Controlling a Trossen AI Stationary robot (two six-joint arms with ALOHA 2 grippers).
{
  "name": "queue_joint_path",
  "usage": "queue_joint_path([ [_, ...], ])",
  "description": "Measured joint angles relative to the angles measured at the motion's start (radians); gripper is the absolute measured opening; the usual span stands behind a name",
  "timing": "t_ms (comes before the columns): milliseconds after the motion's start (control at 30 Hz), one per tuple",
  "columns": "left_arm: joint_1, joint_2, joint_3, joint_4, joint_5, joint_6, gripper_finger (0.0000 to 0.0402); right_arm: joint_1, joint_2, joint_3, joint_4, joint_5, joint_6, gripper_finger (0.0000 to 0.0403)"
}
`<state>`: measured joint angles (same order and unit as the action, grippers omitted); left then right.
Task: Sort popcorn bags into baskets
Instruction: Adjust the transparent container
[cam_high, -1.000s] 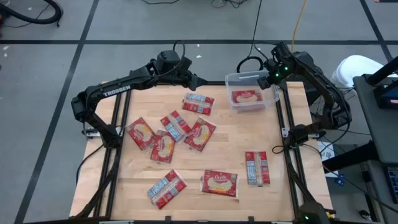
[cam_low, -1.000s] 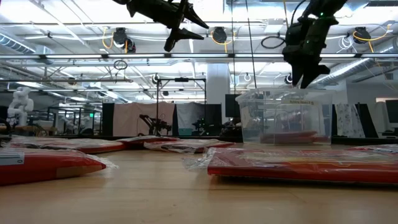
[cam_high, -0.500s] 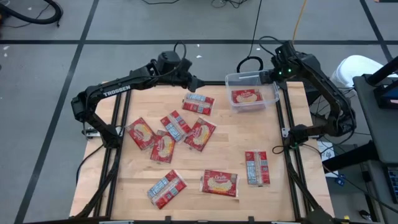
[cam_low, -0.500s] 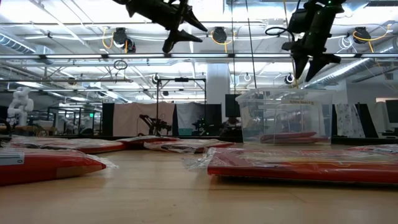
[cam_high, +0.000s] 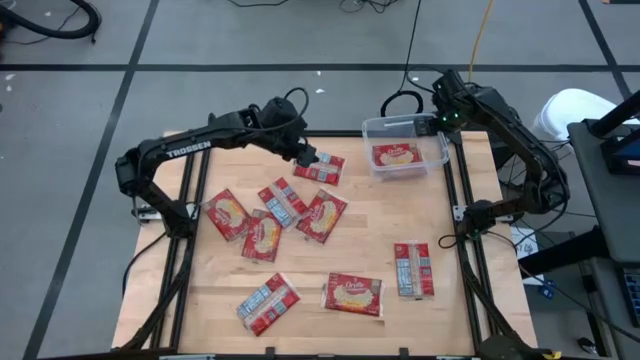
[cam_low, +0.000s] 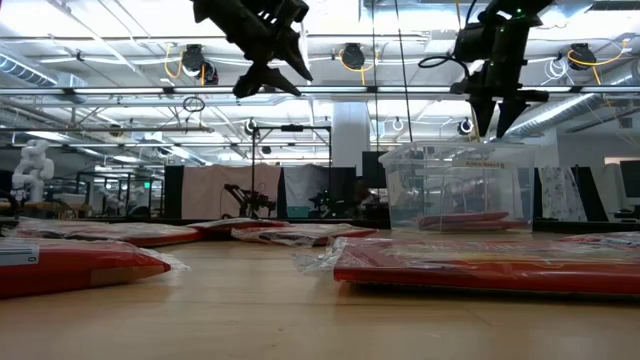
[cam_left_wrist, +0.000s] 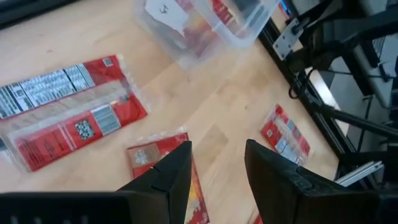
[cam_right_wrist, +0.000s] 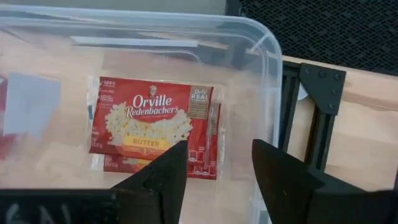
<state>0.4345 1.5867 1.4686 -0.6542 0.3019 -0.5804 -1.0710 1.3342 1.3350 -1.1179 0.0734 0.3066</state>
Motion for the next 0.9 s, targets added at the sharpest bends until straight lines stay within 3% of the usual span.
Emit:
queue_joint_path([
  [133,-0.029,0.0,0.0,-0.003,-0.027,0.001,0.0152,0.0,0.0,-0.005,0.024,0.03,0.012,0.0173],
  [300,-0.053,0.0,0.0,-0.004,-0.087,0.007,0.0152,0.035,0.004,-0.075,0.141,0.161,0.033,0.0173],
  [433,-0.059,0.0,0.0,-0.011,-0.09,0.017,0.0152,0.048,0.004,-0.106,0.264,0.289,0.165,0.0173],
  [600,-0.077,0.0,0.0,-0.061,-0.089,0.034,0.0152,0.037,0.003,-0.106,0.3,0.303,0.219,0.0172],
  [900,-0.132,0.0,0.0,-0.128,-0.089,0.068,0.0152,0.066,0.066,-0.106,0.27,0.452,0.233,0.0115],
])
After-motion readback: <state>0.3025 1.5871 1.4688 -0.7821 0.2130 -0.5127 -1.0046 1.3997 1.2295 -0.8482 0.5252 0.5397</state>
